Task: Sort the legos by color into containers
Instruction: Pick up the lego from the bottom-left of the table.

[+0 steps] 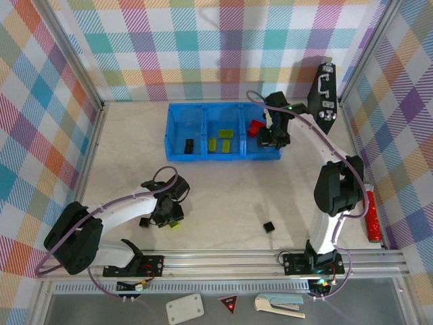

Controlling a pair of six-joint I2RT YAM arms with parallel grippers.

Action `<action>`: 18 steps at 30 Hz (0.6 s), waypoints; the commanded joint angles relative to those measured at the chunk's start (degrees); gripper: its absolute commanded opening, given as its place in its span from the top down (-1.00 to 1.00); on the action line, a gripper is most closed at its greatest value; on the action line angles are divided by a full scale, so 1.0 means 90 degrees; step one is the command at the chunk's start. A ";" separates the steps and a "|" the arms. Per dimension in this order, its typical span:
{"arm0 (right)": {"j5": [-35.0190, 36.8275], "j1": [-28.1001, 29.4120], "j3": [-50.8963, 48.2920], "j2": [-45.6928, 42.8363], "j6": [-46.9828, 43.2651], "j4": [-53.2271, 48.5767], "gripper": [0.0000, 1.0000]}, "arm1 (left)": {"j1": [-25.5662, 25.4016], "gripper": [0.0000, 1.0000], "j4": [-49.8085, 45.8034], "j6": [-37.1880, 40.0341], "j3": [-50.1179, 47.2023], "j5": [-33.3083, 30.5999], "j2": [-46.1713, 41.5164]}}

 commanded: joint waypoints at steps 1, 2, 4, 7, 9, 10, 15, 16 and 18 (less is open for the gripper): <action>0.0015 -0.0012 -0.0057 -0.0282 -0.0066 -0.0115 0.04 | -0.0082 0.16 -0.0009 -0.0063 0.0098 -0.0057 0.0069; 0.0021 -0.0012 -0.0055 -0.0289 -0.0065 -0.0120 0.04 | -0.0087 0.17 -0.0009 -0.0050 0.0104 -0.0061 0.0068; 0.0015 -0.0015 -0.0081 -0.0298 -0.0061 -0.0133 0.04 | -0.0096 0.21 -0.0006 0.0000 0.0138 -0.0058 0.0079; -0.0001 -0.0007 -0.0123 -0.0330 -0.0052 -0.0132 0.04 | -0.0094 0.24 -0.0047 0.0051 0.0213 -0.0075 0.0065; -0.0015 -0.0010 -0.0154 -0.0348 -0.0037 -0.0133 0.05 | -0.0107 0.24 -0.0065 0.0097 0.0277 -0.0088 0.0047; -0.0016 -0.0015 -0.0171 -0.0378 -0.0031 -0.0131 0.05 | -0.0111 0.25 -0.0075 0.0131 0.0325 -0.0096 0.0046; 0.0016 -0.0008 -0.0288 -0.0495 -0.0014 -0.0154 0.05 | -0.0116 0.26 -0.0118 0.0345 0.0625 -0.0116 0.0126; 0.0031 -0.0012 -0.0329 -0.0530 -0.0017 -0.0169 0.05 | -0.0113 0.26 -0.0093 0.0403 0.0712 -0.0100 0.0166; 0.0064 -0.0009 -0.0402 -0.0624 0.0016 -0.0179 0.05 | -0.0116 0.25 -0.0068 0.0504 0.0898 -0.0089 0.0281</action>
